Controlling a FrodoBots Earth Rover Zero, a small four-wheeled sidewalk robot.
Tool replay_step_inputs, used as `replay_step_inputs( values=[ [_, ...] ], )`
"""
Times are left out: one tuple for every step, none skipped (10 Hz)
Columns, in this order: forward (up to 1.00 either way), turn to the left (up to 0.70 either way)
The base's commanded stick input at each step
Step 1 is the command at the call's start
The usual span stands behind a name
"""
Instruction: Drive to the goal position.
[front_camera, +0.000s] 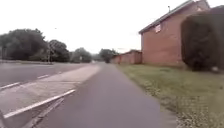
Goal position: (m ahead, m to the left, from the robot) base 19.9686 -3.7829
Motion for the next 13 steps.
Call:
replay_step_inputs(
  values=[
    [1.00,0.00],
    [1.00,0.00],
    [1.00,0.00],
    [1.00,0.00],
    [1.00,0.00],
    [1.00,0.00],
    [1.00,0.00],
    [1.00,0.00],
    [1.00,0.00],
    [1.00,0.00],
    [1.00,0.00],
    [1.00,0.00],
    [1.00,0.00]
  ],
)
